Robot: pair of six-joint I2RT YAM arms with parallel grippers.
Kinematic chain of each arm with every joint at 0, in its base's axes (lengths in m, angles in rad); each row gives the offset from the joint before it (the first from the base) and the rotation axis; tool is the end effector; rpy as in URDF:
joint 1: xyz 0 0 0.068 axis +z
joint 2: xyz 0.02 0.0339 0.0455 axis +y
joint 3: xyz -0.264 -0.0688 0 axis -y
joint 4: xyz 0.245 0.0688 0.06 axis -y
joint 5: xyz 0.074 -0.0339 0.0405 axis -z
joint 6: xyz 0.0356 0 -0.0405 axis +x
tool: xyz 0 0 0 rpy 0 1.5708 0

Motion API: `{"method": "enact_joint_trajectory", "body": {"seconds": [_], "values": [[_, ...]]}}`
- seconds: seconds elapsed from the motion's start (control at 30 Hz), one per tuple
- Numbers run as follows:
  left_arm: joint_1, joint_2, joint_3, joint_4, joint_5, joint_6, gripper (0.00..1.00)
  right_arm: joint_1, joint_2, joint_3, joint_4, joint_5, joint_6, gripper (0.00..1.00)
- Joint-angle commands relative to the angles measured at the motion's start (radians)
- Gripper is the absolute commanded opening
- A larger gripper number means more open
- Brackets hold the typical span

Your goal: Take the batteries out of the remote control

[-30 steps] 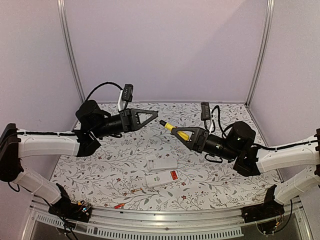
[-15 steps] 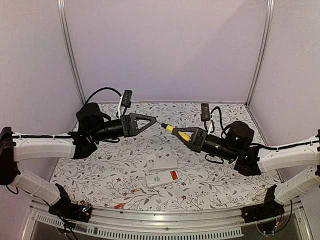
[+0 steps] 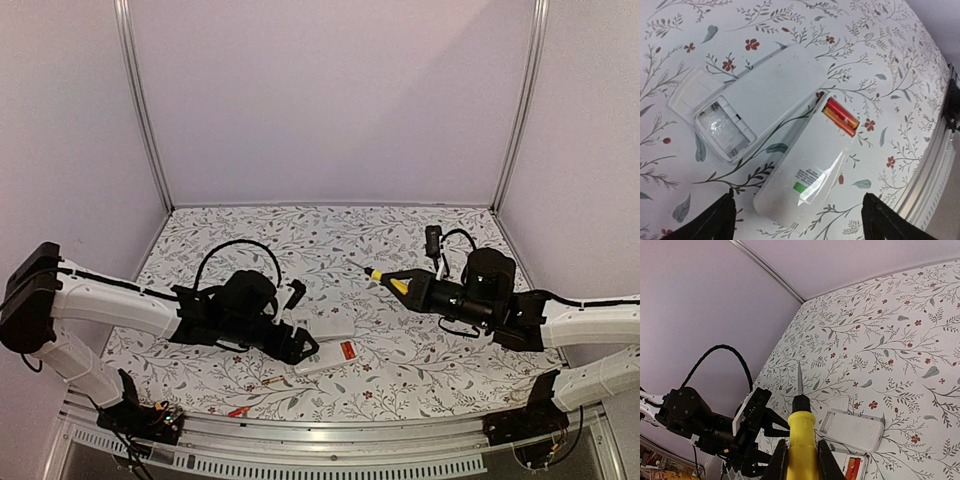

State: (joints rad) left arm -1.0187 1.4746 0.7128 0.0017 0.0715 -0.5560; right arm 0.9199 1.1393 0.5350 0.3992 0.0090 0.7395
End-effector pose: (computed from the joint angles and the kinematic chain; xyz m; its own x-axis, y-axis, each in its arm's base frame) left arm 0.1514 -0.2506 0.1751 -0.7695 0.2454 -0.5896 0.5537 0.7165 -0.4243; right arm 0.1533 0.2008 0.2411 -0.6237 0.2933 -0.7246 -0.5006 0.5620 0.6584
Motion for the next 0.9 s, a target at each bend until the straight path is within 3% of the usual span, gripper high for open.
{"method": "enact_joint_trajectory", "body": {"seconds": [0.0,0.23,0.87], "values": [[-0.033,0.073,0.049,-0.174,-0.172,0.103,0.87,-0.004,-0.029,-0.023,-0.045,0.060,0.003,0.00],[-0.073,0.187,0.127,-0.248,-0.203,0.175,0.89,-0.006,-0.016,-0.026,-0.042,0.066,0.007,0.00],[-0.105,0.254,0.179,-0.286,-0.090,0.372,0.88,-0.018,-0.002,-0.018,-0.085,0.023,-0.010,0.00]]}}
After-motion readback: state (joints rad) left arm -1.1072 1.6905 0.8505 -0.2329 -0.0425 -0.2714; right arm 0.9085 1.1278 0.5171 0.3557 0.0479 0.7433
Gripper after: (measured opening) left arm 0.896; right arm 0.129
